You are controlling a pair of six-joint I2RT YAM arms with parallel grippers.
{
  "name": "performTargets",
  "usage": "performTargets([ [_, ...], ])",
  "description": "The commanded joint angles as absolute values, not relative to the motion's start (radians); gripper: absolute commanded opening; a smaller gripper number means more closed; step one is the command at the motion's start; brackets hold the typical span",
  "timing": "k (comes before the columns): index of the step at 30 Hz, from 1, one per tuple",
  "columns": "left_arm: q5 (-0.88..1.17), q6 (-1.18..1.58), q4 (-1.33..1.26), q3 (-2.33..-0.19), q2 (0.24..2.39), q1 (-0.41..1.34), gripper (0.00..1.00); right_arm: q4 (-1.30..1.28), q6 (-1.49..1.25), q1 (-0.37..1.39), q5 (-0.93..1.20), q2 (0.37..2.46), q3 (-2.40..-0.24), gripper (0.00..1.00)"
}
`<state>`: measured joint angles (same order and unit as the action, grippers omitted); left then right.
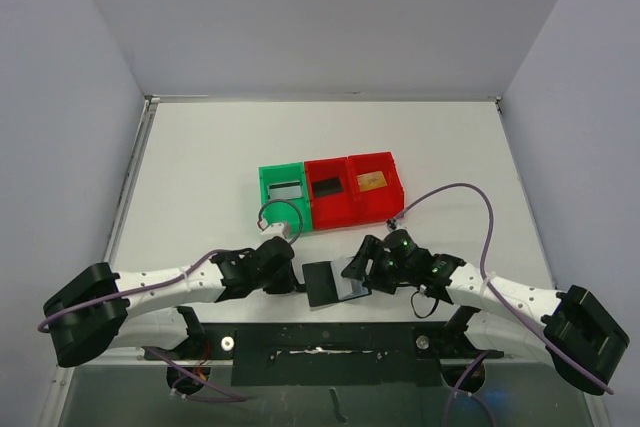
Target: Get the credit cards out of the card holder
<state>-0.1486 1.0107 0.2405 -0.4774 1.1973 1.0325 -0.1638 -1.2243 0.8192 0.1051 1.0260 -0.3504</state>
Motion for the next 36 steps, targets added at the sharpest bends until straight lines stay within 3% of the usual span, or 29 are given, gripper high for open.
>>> performTargets([
  [1, -0.130, 1.016, 0.184, -0.479, 1.204, 1.028, 0.00, -0.084, -1.229, 0.826, 0.110, 1.033, -0.348, 0.68],
  [9, -0.101, 0.995, 0.142, -0.497, 1.249, 1.020, 0.00, 0.088, -1.224, 0.825, 0.228, 1.066, -0.343, 0.53],
  [18, -0.085, 0.999, 0.141, -0.510, 1.287, 1.020, 0.00, 0.231, -1.205, 0.828, 0.326, 1.143, -0.397, 0.57],
  [28, -0.158, 1.075, 0.165, -0.457, 1.174, 1.016, 0.00, 0.320, -1.145, 0.858, 0.446, 1.405, -0.550, 0.61],
  [30, -0.160, 1.098, 0.154, -0.438, 1.139, 1.015, 0.08, 0.288, -1.138, 0.862, 0.429, 1.430, -0.565, 0.61],
  [32, -0.171, 1.130, 0.132, -0.416, 1.104, 1.018, 0.31, 0.257, -1.133, 0.861, 0.378, 1.428, -0.561, 0.66],
  [34, -0.157, 1.149, 0.058, -0.376, 1.061, 1.026, 0.47, 0.255, -1.128, 0.858, 0.332, 1.417, -0.534, 0.68],
  [36, -0.160, 1.173, 0.013, -0.351, 1.031, 1.031, 0.55, 0.274, -1.148, 0.834, 0.341, 1.424, -0.500, 0.66],
])
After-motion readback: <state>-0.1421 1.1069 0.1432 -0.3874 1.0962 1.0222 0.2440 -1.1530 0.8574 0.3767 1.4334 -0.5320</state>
